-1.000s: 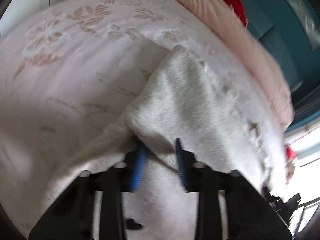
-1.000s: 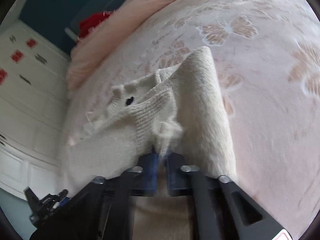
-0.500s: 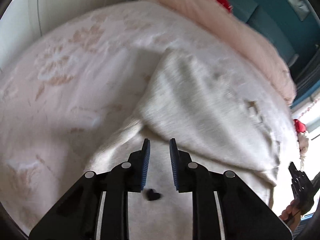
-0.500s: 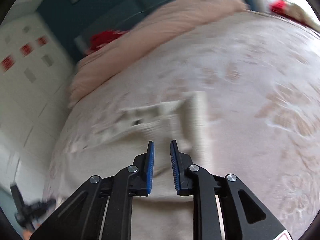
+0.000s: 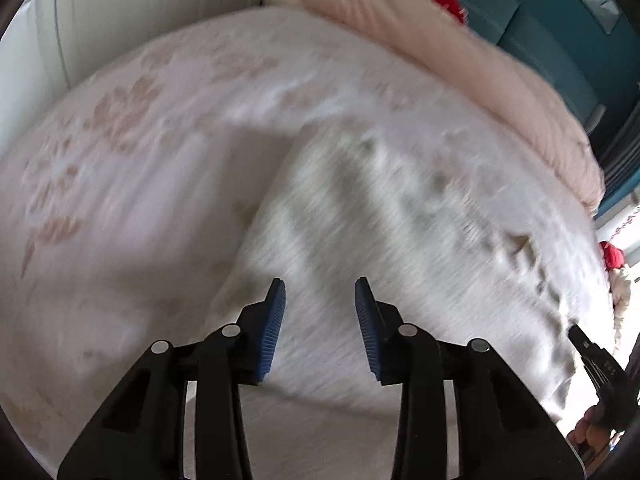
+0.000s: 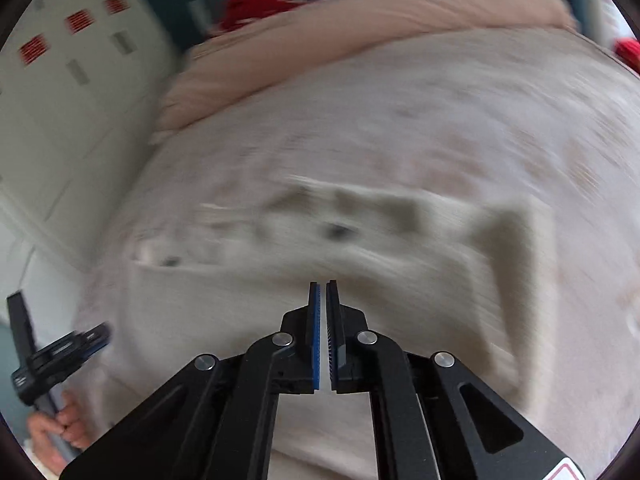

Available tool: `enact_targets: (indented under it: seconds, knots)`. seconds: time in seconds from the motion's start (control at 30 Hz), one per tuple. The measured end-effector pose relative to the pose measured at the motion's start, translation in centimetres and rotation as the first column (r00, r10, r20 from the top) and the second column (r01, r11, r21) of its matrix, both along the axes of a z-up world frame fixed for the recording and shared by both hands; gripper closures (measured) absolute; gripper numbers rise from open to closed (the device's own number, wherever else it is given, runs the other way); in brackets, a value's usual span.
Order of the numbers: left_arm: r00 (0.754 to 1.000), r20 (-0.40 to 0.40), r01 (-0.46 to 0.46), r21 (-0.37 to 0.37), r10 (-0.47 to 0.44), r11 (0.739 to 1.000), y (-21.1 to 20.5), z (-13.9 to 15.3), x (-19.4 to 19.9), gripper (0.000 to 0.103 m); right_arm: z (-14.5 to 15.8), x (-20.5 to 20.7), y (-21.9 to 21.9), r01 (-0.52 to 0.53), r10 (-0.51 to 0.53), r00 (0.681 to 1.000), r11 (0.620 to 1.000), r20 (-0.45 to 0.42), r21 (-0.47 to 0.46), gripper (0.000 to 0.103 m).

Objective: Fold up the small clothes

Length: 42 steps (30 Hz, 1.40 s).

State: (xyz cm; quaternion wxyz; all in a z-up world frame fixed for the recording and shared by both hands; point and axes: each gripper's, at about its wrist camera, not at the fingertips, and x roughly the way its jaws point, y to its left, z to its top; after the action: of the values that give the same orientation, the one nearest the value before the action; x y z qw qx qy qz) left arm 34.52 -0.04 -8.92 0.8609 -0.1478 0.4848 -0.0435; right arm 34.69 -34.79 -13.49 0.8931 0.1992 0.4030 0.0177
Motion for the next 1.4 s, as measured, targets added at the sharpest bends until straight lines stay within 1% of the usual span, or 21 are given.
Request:
enact_targets:
  seconds: [0.07,0.17,0.23,0.27,0.33,0.37,0.47,0.53,0.57,0.6,0.7,0.73,0.83,0.93,1.03,1.1,1.13,1.17,1.2,1.27,1.4]
  knots:
    - [1.000,0.004,0.022,0.040,-0.022,0.999,-1.6,0.0,1.6,0.064,-0.2,3.4,1.9,-0.067,0.067,0.998,0.998,-0.009,0.019,0.100]
    - [0.996,-0.088,0.024,0.080,-0.017,0.996,-2.6,-2.6,3.6,0.064,-2.5,8.6,3.8,-0.094,0.091,0.991,0.995,-0.100,-0.031,0.101]
    - [0.997,-0.070,0.017,0.074,-0.012,0.997,-2.4,-2.8,3.8,0.063,-4.7,11.3,3.6,-0.081,0.066,0.983,0.994,-0.171,-0.079,0.103]
    - [0.998,-0.064,0.028,0.082,-0.022,0.996,-2.5,-2.8,3.8,0.063,-5.2,12.1,2.5,-0.060,0.051,0.985,0.997,-0.164,-0.046,0.103]
    - [0.998,-0.054,0.035,0.082,-0.030,0.996,-2.5,-2.8,3.8,0.063,-4.1,12.2,0.7,0.062,-0.058,0.990,0.998,-0.131,0.030,0.102]
    - [0.998,-0.048,0.040,0.081,-0.036,0.996,-2.4,-2.8,3.7,0.063,-3.0,11.7,1.1,0.055,-0.050,0.995,0.997,-0.089,0.052,0.101]
    - [0.999,-0.037,0.041,0.078,-0.038,0.996,-2.4,-3.0,3.6,0.062,-1.6,11.0,4.5,-0.103,0.106,0.994,0.991,-0.028,0.086,0.102]
    - [0.999,-0.032,0.038,0.084,-0.035,0.996,-2.4,-3.0,3.6,0.062,-3.0,12.2,8.3,-0.237,0.240,0.967,0.971,-0.083,0.040,0.103]
    - [0.999,-0.029,0.034,0.089,-0.031,0.995,-2.5,-3.1,3.6,0.062,-4.4,13.1,9.4,-0.254,0.250,0.958,0.967,-0.143,-0.017,0.103]
    - [0.999,-0.028,0.033,0.094,-0.031,0.995,-2.6,-3.1,3.6,0.062,-5.3,13.5,9.7,-0.249,0.238,0.958,0.967,-0.163,-0.049,0.103]
    - [0.999,-0.029,0.040,0.092,-0.037,0.995,-2.5,-3.0,3.6,0.061,-2.9,12.7,7.8,-0.118,0.117,0.992,0.993,-0.053,-0.014,0.103]
    - [0.999,-0.029,0.044,0.081,-0.042,0.996,-2.3,-2.9,3.6,0.061,-1.7,11.6,6.9,-0.098,0.099,0.995,0.994,-0.005,0.043,0.103]
    - [0.998,-0.030,0.058,0.027,-0.057,0.998,-1.5,-2.2,2.8,0.061,0.9,5.3,4.4,-0.060,0.051,0.995,0.993,0.081,0.105,0.103]
    - [0.996,-0.015,0.085,-0.024,-0.085,0.996,0.1,-0.4,-0.9,0.055,1.8,-4.0,1.9,-0.030,0.025,0.995,0.998,0.099,0.055,0.098]
    - [0.994,0.010,0.107,-0.002,-0.107,0.994,2.4,1.1,-6.3,0.042,1.3,-15.5,-0.6,0.043,-0.040,0.998,0.998,0.057,-0.040,0.093]
    - [0.992,0.004,0.123,0.010,-0.123,0.992,4.7,1.5,-10.7,0.034,0.8,-21.8,-1.7,0.086,-0.086,0.996,0.991,0.009,-0.107,0.078]
    - [0.992,-0.002,0.128,0.012,-0.128,0.992,5.5,1.5,-12.1,0.032,0.4,-25.6,-2.4,0.115,-0.119,0.993,0.984,-0.021,-0.136,0.061]
    - [0.991,-0.009,0.132,0.018,-0.132,0.991,6.6,1.4,-14.1,0.031,0.1,-28.4,-3.0,0.137,-0.145,0.989,0.979,-0.042,-0.151,0.050]
    - [0.990,-0.030,0.138,0.040,-0.137,0.990,7.9,1.2,-16.5,0.028,0.1,-30.2,-3.1,0.150,-0.160,0.985,0.977,-0.056,-0.153,0.047]
    - [0.987,-0.072,0.151,0.075,-0.145,0.986,9.4,0.6,-19.5,0.025,-1.1,-34.3,-3.8,0.174,-0.182,0.977,0.981,-0.109,-0.081,0.043]
    - [0.979,-0.144,0.157,0.069,-0.146,0.985,11.6,-1.0,-24.9,0.021,-4.0,-37.8,-3.4,0.194,-0.181,0.964,0.980,-0.193,0.050,0.043]
